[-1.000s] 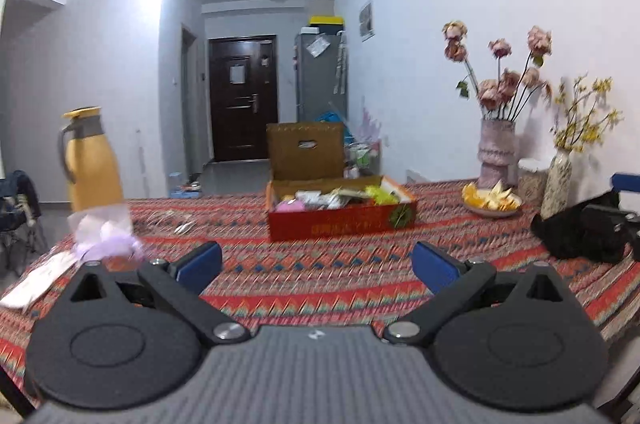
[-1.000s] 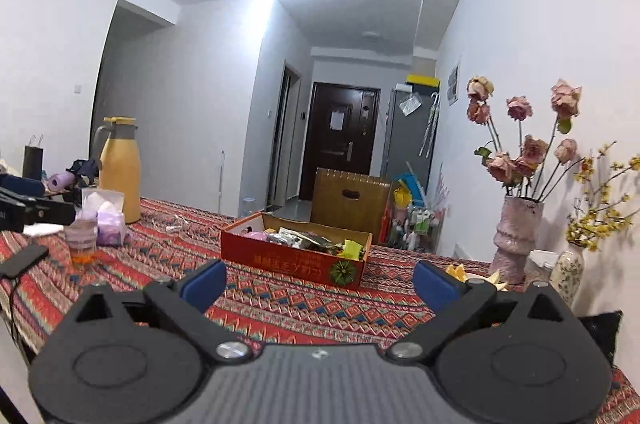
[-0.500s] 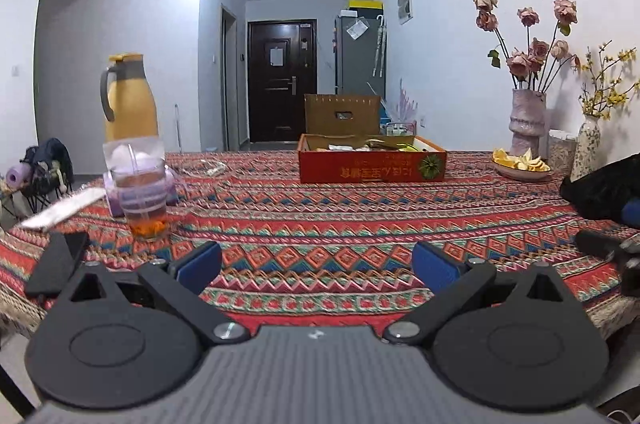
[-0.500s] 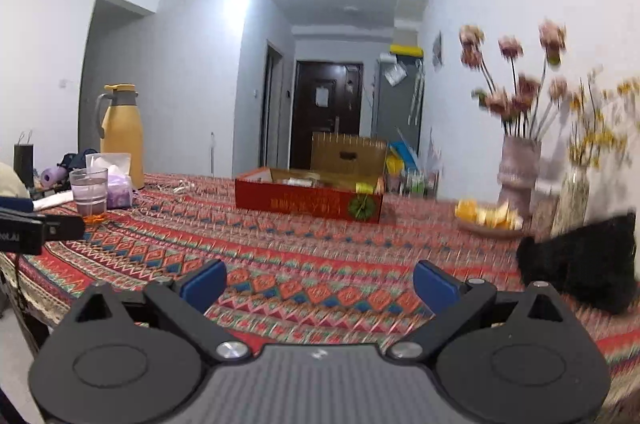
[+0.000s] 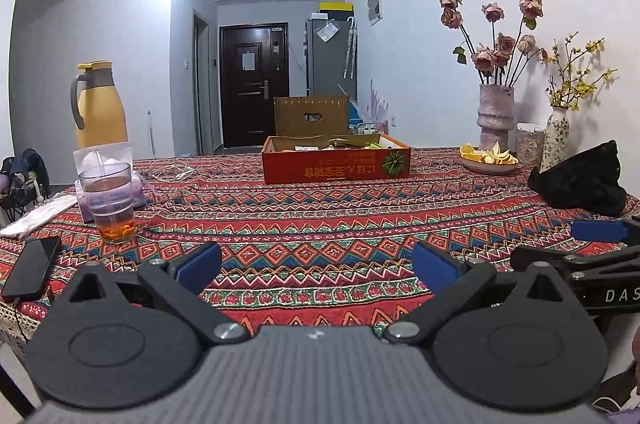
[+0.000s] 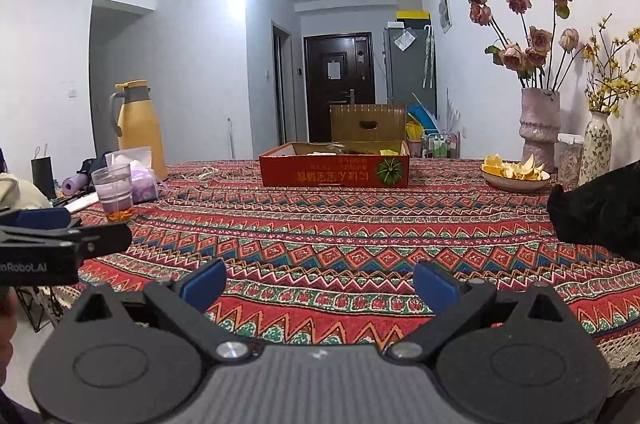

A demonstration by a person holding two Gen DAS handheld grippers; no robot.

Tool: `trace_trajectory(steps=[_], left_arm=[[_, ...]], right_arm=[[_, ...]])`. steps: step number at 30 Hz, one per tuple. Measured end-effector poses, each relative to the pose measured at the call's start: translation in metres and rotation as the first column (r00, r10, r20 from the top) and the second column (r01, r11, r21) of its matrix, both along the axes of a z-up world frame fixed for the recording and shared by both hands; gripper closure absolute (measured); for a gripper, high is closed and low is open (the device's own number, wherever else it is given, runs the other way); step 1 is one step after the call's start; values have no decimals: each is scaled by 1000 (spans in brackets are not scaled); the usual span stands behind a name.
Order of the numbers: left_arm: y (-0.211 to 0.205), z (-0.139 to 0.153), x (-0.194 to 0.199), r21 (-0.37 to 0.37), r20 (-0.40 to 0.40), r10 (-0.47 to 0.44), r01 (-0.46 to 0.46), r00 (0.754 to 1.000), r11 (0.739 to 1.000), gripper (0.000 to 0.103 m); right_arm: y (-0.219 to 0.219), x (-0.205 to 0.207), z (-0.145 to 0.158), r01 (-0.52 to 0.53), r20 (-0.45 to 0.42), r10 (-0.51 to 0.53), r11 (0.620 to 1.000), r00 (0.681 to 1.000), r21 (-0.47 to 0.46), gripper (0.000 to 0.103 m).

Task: Organize snacks

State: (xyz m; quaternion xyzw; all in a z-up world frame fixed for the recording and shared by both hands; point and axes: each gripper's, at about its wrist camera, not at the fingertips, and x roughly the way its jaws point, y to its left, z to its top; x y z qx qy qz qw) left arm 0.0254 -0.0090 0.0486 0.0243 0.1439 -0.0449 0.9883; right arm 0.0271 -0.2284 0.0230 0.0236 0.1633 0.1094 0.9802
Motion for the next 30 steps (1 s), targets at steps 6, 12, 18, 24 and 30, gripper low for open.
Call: trace_trajectory(steps=[6,12,18,24,30], left_arm=[[-1,0,0,-4,-5,1,-1,1000,1000,0],[1,0,1,-9,-14,10,-10,1000,1000,0],[2,-1,2,-15,-16,7,-7,1000,1000,0],[3,-1,2,-16,-19,7,-7,1000,1000,0],[3,-1,2,-15,-17,5,-6,1000,1000,0]], right_arm=[[-1,1,2,2,-1,-2,1000,1000,3,3],[0,2,2,1,-5,-1,1000,1000,1,3],[-1,3,1,3,-9,-3,1000,1000,3,3],[-1,3,1,2,-8,-2,1000,1000,4,3],[0,4,-1,-3,-13,3,1000,1000,11,3]])
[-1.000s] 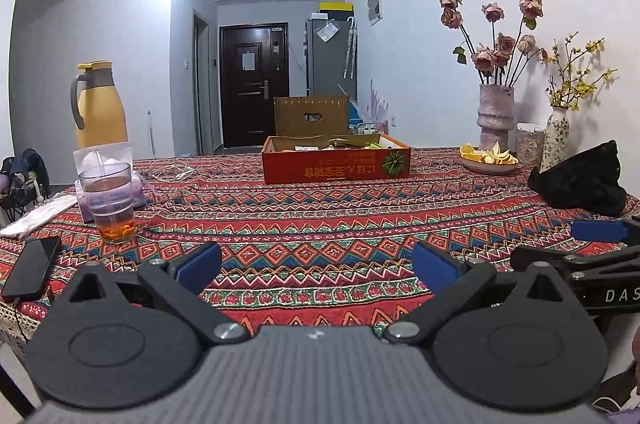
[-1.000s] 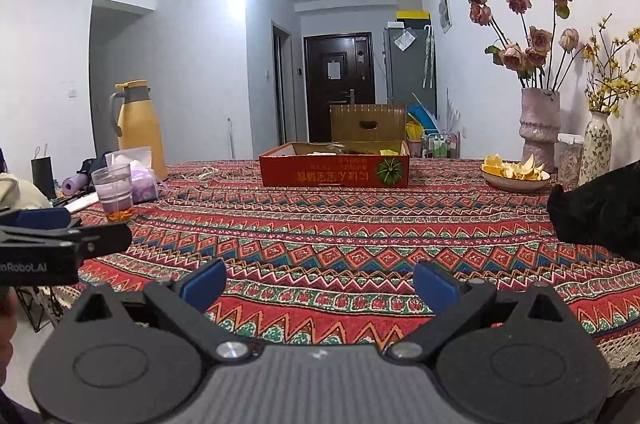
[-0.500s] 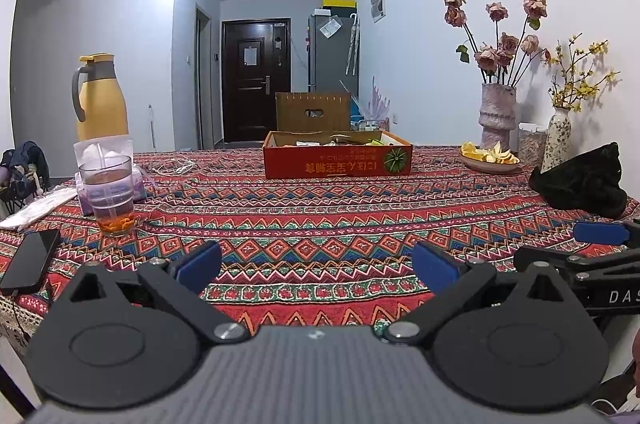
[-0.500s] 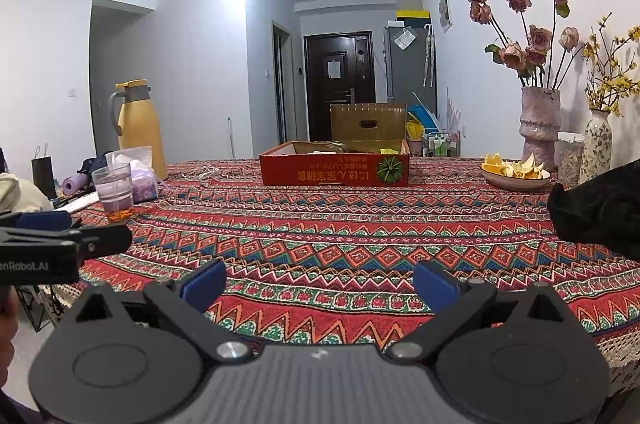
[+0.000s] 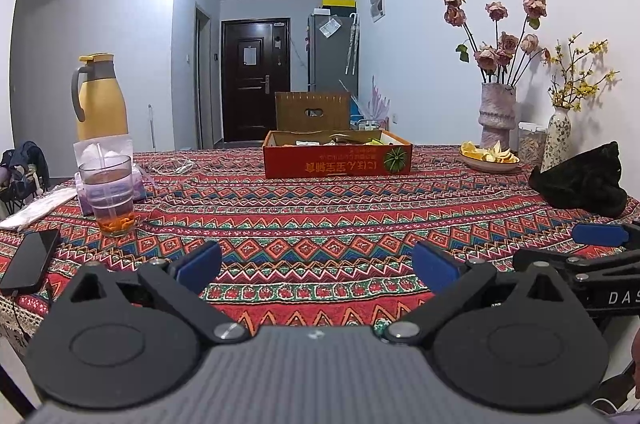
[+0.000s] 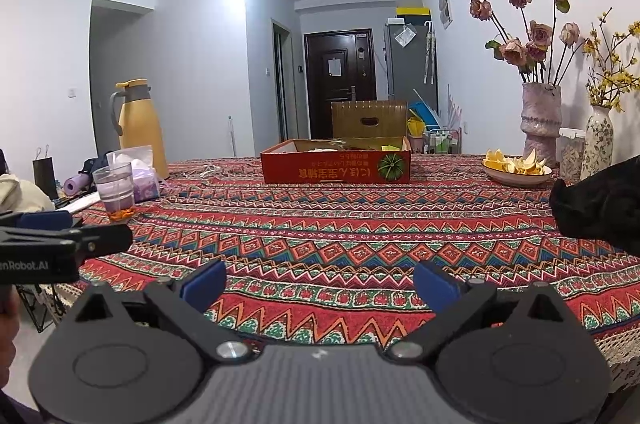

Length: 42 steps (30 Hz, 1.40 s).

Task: Organize snacks

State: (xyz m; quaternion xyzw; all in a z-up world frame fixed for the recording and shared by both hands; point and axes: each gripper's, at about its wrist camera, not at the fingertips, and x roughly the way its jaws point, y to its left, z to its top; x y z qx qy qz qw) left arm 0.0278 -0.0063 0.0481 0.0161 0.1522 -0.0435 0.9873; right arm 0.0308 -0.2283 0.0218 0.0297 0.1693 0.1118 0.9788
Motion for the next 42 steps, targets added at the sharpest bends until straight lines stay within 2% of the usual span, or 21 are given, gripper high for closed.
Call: trace_trajectory(steps=[42], left_arm=[[1,0,1,0,-7,-6,6,1000,1000,0]], right_arm=[[0,-1,-1,-1,3,1,1000,1000,-9,3]])
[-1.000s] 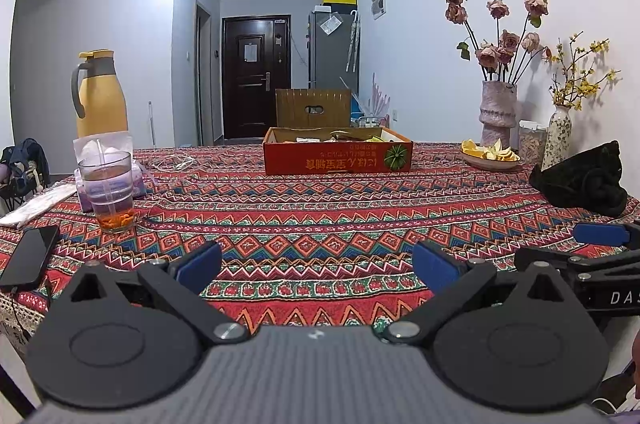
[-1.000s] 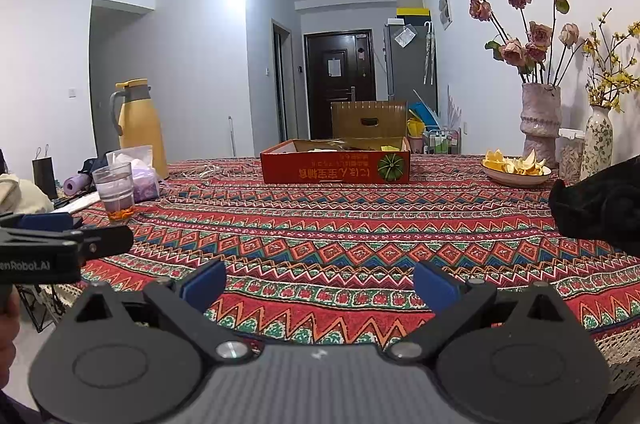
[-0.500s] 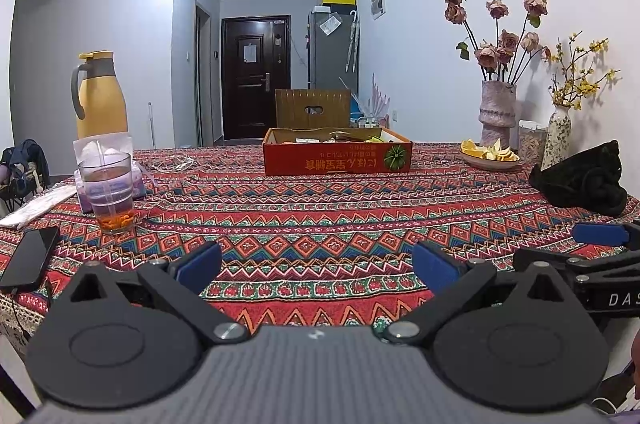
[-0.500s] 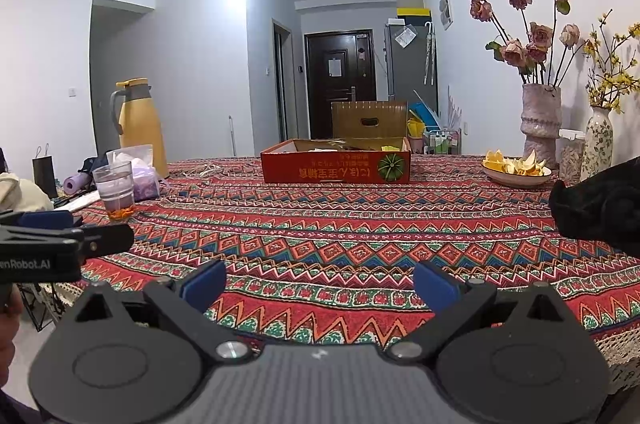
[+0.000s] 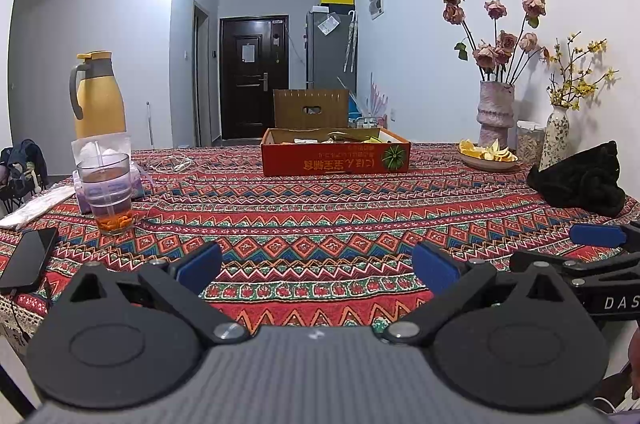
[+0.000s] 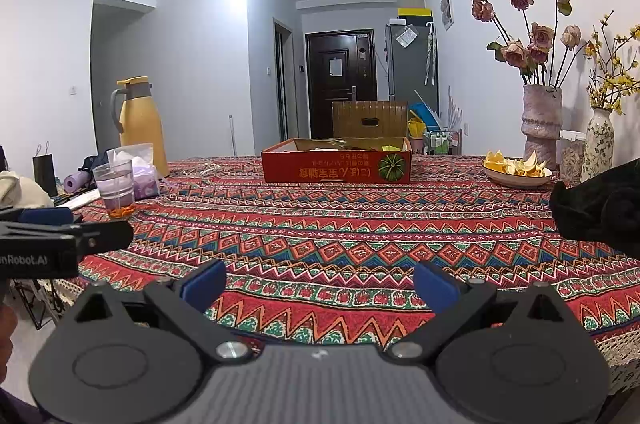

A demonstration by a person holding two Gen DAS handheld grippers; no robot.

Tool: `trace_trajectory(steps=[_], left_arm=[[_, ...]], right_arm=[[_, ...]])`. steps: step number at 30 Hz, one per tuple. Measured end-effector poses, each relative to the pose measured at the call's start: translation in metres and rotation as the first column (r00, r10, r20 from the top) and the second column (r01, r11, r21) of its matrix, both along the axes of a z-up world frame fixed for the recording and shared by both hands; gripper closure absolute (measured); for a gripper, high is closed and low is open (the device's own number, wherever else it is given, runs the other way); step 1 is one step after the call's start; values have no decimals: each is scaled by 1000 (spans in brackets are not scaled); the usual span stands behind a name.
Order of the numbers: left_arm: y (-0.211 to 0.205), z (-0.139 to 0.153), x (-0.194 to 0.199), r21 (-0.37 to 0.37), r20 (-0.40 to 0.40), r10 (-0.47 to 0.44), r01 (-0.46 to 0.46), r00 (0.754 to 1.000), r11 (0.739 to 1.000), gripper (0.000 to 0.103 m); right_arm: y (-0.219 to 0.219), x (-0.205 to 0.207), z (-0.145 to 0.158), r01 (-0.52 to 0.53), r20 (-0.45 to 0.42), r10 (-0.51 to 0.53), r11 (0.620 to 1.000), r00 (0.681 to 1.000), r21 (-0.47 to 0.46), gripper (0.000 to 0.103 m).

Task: Organize snacks

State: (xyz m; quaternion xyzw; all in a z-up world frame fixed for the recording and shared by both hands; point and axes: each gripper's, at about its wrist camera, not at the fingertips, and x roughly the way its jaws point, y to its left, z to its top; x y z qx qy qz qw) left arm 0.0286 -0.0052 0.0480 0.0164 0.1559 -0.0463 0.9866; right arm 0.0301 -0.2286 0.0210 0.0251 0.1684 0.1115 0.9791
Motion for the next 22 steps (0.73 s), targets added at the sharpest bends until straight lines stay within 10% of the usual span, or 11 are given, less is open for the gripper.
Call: trace_trajectory(steps=[22], left_arm=[[1,1,-1,5,9,-3,2,1000,1000,0]], right_arm=[[1,1,-2,-5,-11,5,1000,1000,2,3]])
